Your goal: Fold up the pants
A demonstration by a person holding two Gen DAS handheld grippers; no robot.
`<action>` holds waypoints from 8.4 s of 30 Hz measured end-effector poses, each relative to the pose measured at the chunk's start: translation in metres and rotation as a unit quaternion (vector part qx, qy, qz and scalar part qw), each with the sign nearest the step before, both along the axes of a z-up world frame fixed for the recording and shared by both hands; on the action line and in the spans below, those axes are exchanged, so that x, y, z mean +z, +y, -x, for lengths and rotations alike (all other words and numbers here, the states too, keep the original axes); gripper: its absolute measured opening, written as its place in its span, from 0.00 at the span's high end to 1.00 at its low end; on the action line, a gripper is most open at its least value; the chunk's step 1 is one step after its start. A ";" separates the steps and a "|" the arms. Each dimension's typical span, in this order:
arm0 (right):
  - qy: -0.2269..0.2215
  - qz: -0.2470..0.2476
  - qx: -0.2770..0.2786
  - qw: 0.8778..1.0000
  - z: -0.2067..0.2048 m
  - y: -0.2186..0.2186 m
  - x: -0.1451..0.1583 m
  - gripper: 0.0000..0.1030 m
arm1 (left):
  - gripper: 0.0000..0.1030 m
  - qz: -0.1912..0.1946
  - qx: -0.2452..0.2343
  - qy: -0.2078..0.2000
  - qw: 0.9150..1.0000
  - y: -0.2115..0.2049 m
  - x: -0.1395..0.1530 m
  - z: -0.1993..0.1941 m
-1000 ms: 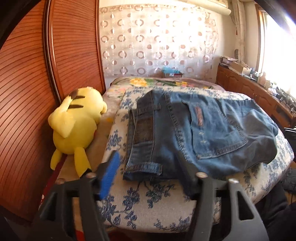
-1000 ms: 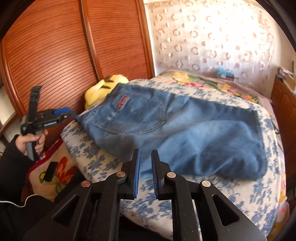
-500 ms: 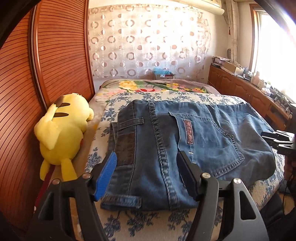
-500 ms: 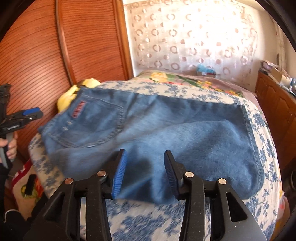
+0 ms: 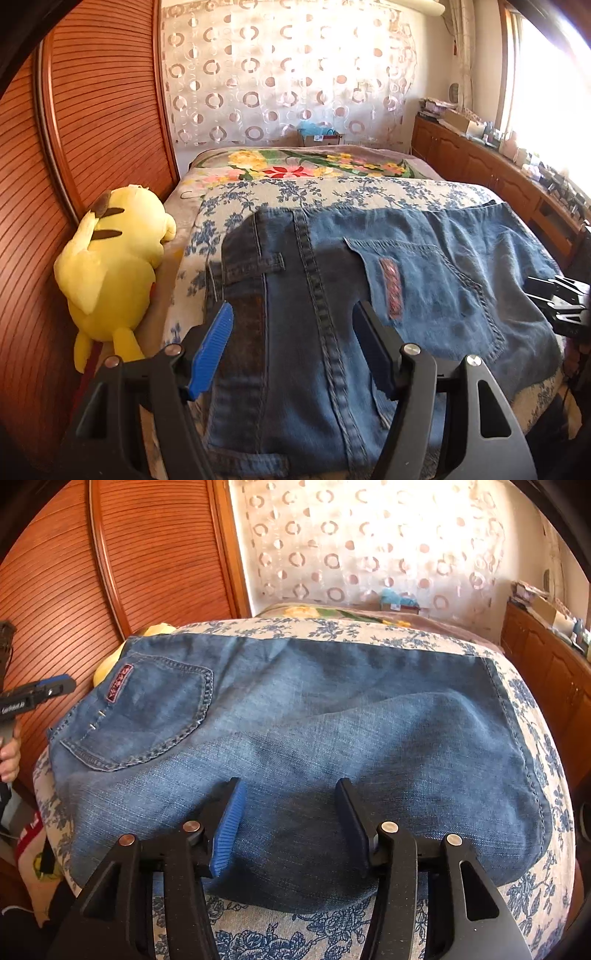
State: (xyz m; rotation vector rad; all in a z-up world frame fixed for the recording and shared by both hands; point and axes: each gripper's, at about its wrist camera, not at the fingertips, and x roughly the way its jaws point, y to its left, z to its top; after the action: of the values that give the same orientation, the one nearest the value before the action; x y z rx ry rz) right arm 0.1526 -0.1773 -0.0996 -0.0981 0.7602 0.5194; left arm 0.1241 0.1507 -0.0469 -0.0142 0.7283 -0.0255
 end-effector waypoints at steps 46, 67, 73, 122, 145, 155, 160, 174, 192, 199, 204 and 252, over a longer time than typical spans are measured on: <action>0.011 -0.012 0.004 1.000 -0.005 -0.006 0.001 0.48 | 0.53 -0.024 0.034 0.018 0.999 0.037 0.005 -0.067; 0.009 -0.011 0.002 1.000 -0.004 -0.005 0.000 0.48 | 0.34 0.003 -0.089 -0.020 0.996 -0.084 0.007 -0.029; 0.005 -0.011 -0.002 1.000 -0.001 -0.005 0.000 0.48 | 0.34 -0.002 -0.088 -0.013 0.996 -0.101 -0.010 -0.028; 0.002 -0.045 -0.110 0.993 0.004 -0.143 0.031 0.92 | 0.34 -0.026 -0.011 -0.066 0.997 -0.101 -0.019 -0.009; -0.057 -0.064 0.059 0.995 -0.019 0.019 0.120 0.96 | 0.34 0.016 0.035 -0.070 0.997 -0.025 0.015 0.031; -0.077 -0.070 0.178 0.978 0.005 0.134 0.147 0.96 | 0.34 0.025 0.075 -0.085 0.993 0.021 0.024 0.055; -0.069 -0.039 0.185 0.980 0.008 0.145 0.138 0.89 | 0.34 0.021 0.071 -0.083 0.994 0.018 0.020 0.056; -0.029 0.006 0.079 0.996 -0.013 0.049 0.087 0.62 | 0.34 0.025 0.007 -0.055 0.998 -0.040 0.004 0.030; 0.045 -0.021 0.049 0.998 -0.017 0.035 0.027 0.55 | 0.41 0.057 -0.027 -0.004 0.998 -0.075 -0.029 -0.001; 0.058 -0.037 0.046 0.997 -0.018 0.033 0.023 0.55 | 0.62 0.070 -0.040 -0.003 0.997 -0.078 -0.029 -0.005; 0.055 -0.034 0.045 0.997 -0.016 0.037 0.022 0.64 | 0.82 0.068 -0.054 -0.013 0.996 -0.084 -0.025 -0.003; -0.070 0.021 0.215 0.974 -0.053 0.300 0.111 0.80 | 0.96 0.084 0.022 -0.046 0.995 0.006 -0.020 0.116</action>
State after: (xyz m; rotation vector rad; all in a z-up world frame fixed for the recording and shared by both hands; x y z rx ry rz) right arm 0.2055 0.1222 0.0116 -0.3408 0.6113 0.8979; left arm 0.0078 0.1563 -0.0669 -0.1891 0.6327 -0.0450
